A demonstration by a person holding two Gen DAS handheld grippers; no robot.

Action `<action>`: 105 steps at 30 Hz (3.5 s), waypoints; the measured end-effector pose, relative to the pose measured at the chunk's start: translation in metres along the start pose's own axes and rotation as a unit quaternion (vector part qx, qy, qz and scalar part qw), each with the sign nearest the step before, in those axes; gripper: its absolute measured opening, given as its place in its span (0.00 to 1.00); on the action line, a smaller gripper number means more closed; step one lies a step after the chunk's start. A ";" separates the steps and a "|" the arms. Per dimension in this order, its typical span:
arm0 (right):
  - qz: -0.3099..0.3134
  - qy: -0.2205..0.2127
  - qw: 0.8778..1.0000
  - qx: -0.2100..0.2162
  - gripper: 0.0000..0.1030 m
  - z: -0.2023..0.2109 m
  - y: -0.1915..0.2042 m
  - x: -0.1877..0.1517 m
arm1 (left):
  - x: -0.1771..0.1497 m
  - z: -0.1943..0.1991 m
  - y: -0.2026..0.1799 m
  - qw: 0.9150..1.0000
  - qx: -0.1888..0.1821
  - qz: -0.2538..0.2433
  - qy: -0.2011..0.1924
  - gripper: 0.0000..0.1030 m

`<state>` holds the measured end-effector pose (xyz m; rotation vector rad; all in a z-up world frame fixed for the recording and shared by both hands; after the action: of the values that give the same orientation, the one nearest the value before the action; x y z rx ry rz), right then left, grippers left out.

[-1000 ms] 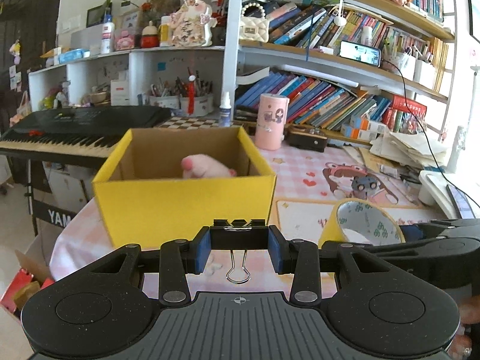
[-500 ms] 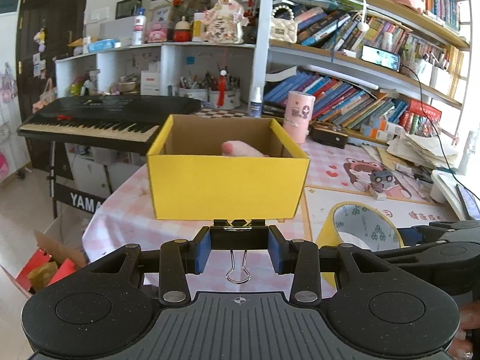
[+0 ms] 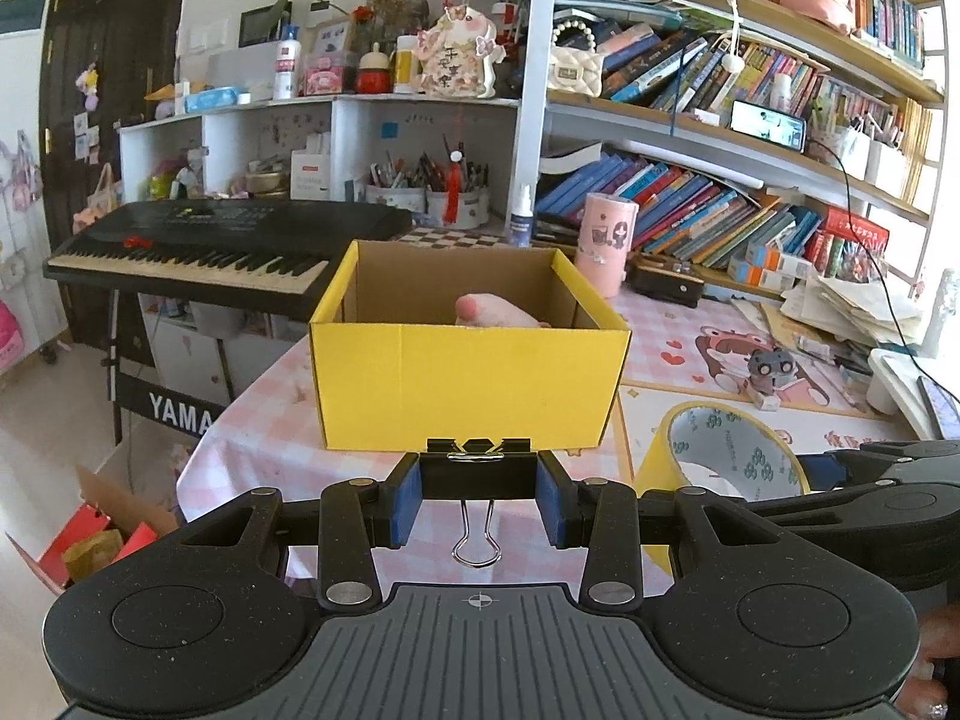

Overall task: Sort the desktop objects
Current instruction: 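Lift and carry the clip with left tool while right tool carries the tape roll to the box, then open left tool to drop the clip into the box while right tool releases the tape roll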

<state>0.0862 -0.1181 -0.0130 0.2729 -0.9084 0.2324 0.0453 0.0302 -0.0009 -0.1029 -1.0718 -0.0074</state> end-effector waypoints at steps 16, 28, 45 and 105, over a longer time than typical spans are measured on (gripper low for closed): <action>0.003 0.002 1.000 0.003 0.82 -0.007 0.005 0.006 | 0.005 -0.003 0.010 1.000 0.004 0.002 -0.003 0.37; 0.016 -0.039 0.999 -0.003 0.82 -0.021 -0.007 0.052 | 0.040 -0.022 0.021 0.999 0.020 0.010 -0.037 0.37; 0.032 -0.083 0.995 0.037 0.82 -0.087 -0.041 0.146 | 0.089 -0.104 0.017 0.997 0.067 0.013 -0.048 0.37; 0.123 0.033 0.978 0.167 0.82 -0.241 -0.029 0.202 | 0.080 -0.205 0.002 0.992 0.109 -0.045 0.053 0.53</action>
<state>0.3940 -0.0490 0.0037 0.4605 -0.8334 0.6226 0.2629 0.0173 -0.0280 0.1420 -0.9637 0.0221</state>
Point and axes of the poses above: each gripper's, at about its wrist camera, not at the fingertips, and z roughly against the way its jaws point, y to its left, x to its top, the point moved 4 cm from there along -z, roughly the way its jaws point, and after that the axes turned 2 degrees about -y, right-handed, at the moved point
